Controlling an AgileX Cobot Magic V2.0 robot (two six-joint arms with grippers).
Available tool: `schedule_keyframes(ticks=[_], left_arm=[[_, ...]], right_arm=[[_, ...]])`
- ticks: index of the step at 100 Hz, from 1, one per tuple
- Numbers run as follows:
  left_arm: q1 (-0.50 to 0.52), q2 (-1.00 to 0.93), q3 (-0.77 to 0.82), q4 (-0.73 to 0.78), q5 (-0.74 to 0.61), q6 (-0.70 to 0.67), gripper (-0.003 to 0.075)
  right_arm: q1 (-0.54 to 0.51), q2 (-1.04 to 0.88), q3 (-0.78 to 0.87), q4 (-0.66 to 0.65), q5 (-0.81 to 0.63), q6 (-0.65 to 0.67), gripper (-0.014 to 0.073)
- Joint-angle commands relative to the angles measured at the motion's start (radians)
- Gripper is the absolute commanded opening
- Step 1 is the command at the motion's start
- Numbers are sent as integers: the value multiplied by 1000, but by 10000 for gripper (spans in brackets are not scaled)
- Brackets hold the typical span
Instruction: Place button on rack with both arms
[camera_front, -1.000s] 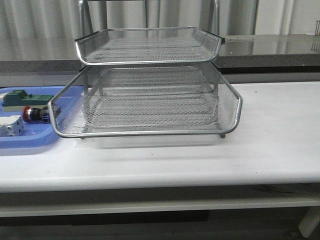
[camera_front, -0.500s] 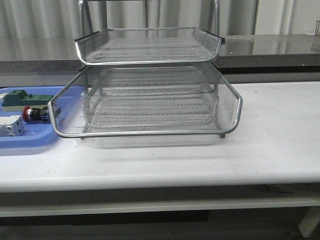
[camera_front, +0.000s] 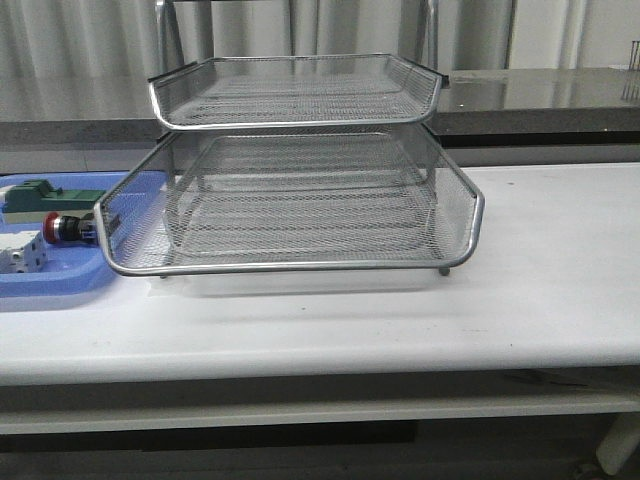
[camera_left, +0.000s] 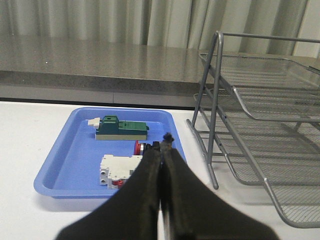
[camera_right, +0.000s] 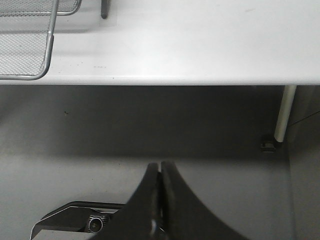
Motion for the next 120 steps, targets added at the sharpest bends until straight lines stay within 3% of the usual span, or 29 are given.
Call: schedule_keyframes(ticks=[1,36,64,97,108,120], left_arm=[[0,132,-143,-8,-3,-7,-20],[0,687,-644,120,353,-7,-20],[0,1009,-842,222,375,-5,-20],[0,1209,-898,284,388,29,-12],[0,1218,-898,283,410,51,89],[0,1218,-898,284,432,51,318]], right_arm=[[1,-2,-35,-8,-47,-4,-68],[1,-2,-35,-8,-47,-4,-68],[1,-2,-35,-8,-47,-4,-68],[1,-2,-35,-8,-47,-4,-68],[1,-2,-35,-8,-47,-4,-68],[1,-2,-35,-8,-47,-4,-68]])
